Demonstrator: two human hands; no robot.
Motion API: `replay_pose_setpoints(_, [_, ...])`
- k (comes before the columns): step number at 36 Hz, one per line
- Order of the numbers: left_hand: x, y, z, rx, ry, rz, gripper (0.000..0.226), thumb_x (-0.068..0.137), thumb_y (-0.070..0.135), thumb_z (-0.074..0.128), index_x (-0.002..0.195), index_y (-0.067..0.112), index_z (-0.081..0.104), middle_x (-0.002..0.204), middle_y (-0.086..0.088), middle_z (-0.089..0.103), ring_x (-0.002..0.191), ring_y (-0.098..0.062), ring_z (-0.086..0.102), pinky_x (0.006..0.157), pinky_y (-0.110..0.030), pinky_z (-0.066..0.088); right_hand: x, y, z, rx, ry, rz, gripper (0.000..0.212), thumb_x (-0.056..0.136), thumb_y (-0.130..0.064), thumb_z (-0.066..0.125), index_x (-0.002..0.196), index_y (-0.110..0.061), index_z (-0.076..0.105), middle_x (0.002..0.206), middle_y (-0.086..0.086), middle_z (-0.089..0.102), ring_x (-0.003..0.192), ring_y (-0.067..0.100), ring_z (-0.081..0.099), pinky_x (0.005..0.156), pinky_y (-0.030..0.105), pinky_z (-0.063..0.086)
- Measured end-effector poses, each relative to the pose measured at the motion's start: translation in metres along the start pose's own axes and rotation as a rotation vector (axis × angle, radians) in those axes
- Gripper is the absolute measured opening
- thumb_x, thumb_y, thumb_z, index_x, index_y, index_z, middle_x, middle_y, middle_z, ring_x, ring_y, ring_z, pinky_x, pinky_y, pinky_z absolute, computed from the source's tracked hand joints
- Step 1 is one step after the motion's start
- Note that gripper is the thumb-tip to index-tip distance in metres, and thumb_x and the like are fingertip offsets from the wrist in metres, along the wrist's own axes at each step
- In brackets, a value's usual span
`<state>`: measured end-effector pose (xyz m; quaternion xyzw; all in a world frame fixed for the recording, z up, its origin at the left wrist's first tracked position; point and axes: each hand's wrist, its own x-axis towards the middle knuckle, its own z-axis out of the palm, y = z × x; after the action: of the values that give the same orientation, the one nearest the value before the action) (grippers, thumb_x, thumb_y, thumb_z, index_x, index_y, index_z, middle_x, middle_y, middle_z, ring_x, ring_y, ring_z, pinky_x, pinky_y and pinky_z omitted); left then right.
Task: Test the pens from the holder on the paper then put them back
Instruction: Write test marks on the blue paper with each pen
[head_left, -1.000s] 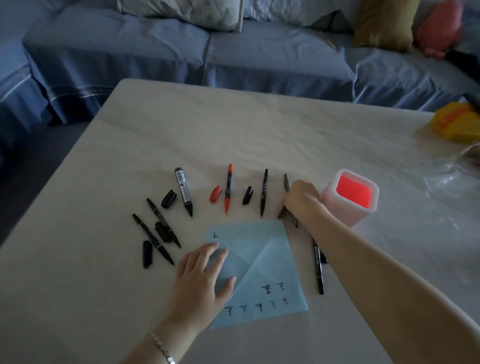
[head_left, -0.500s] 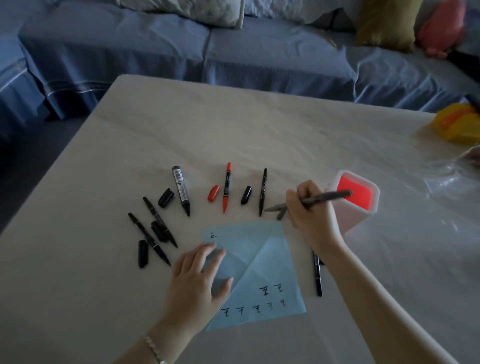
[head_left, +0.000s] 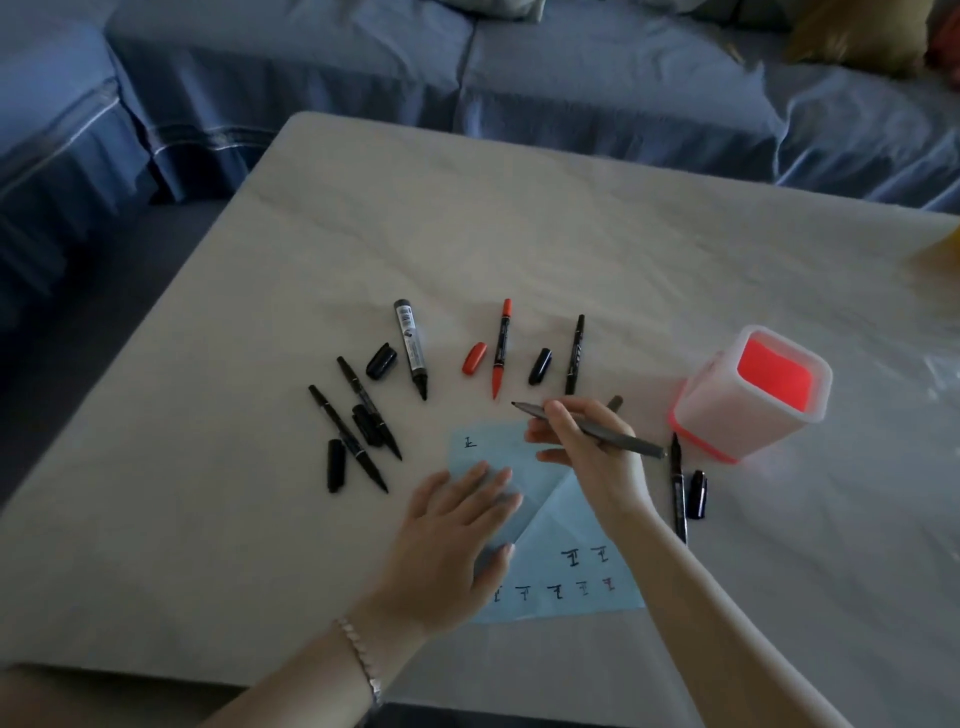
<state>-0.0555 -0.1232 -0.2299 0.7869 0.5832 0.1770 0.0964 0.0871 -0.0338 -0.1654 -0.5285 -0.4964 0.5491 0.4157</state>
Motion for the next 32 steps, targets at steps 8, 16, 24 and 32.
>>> replay_pose_setpoints(8, [0.001,0.0,-0.002,-0.01,-0.017,-0.008,0.042,0.08,0.044,0.045,0.115,0.028,0.062,0.127,0.009,0.059,0.125,-0.014,0.049,0.104,-0.036,0.026,0.014,0.013,0.034,-0.155,0.205,-0.075,0.029,0.076,-0.013,0.072,0.059,-0.01,0.049,0.05,0.008,0.053,0.037,0.007,0.047,0.039,0.016,0.039])
replay_pose_setpoints(16, [0.002,0.001,-0.001,-0.054,-0.02,-0.036,0.044,0.076,0.043,0.047,0.113,0.029,0.064,0.127,0.008,0.06,0.123,-0.017,0.051,0.102,-0.036,0.026,0.017,0.032,0.041,-0.241,0.312,-0.092,0.039,0.079,-0.004,0.062,0.052,-0.014,0.036,0.046,-0.003,0.037,0.038,0.003,0.037,0.04,0.012,0.031])
replay_pose_setpoints(24, [0.002,0.0,-0.003,-0.063,-0.036,-0.05,0.044,0.077,0.044,0.047,0.116,0.03,0.061,0.13,0.01,0.057,0.127,-0.017,0.048,0.104,-0.035,0.023,0.019,0.035,0.042,-0.286,0.288,-0.134,0.037,0.077,-0.004,0.064,0.052,-0.013,0.039,0.047,-0.002,0.038,0.043,0.004,0.037,0.042,0.014,0.03])
replay_pose_setpoints(32, [0.002,0.001,-0.003,-0.081,-0.003,-0.054,0.043,0.075,0.043,0.048,0.113,0.03,0.063,0.127,0.01,0.059,0.125,-0.015,0.047,0.103,-0.035,0.026,0.019,0.035,0.044,-0.316,0.31,-0.156,0.038,0.077,-0.004,0.063,0.051,-0.014,0.036,0.046,-0.003,0.036,0.043,0.005,0.037,0.042,0.015,0.029])
